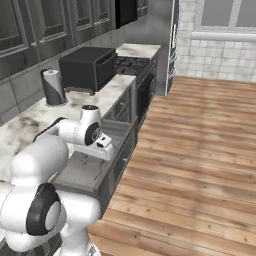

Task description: Pick up the metallic utensils from the counter and place them in the open drawer. Make sure not to pick up any wooden utensils.

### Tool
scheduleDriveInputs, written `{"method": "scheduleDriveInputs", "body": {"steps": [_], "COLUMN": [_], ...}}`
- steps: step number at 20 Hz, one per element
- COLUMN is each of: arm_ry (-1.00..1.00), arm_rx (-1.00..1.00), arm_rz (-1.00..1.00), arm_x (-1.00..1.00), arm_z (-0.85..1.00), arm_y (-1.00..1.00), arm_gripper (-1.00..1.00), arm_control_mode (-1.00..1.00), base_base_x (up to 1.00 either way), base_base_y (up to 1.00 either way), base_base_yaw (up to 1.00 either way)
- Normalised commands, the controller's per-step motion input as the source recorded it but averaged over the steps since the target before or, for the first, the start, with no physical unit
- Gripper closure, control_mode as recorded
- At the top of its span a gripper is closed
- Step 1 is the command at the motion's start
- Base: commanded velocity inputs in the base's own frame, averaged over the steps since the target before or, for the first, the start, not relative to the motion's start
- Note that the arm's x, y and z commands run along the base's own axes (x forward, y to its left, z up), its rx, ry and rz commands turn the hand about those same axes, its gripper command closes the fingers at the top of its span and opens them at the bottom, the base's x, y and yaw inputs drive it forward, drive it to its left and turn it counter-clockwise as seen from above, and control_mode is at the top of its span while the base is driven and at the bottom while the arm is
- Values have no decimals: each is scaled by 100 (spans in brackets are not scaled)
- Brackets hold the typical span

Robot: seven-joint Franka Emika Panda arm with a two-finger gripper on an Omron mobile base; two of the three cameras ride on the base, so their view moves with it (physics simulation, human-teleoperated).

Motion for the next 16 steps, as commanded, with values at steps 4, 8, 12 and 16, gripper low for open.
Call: {"method": "scheduleDriveInputs", "body": {"steps": [4,8,12,16], "arm_ry": [0,3,0,0], "arm_rx": [-10,-2,0,0], "arm_rz": [11,7,0,0], "arm_x": [-32,0,0,-9], "arm_z": [65,4,0,0], "arm_y": [-24,-3,0,-8], "arm_gripper": [-100,-100,-100,-100], "arm_control_mode": [-100,-100,-100,-100], "base_base_x": [0,0,0,0], "base_base_y": [0,0,0,0], "base_base_yaw": [0,0,0,0]}}
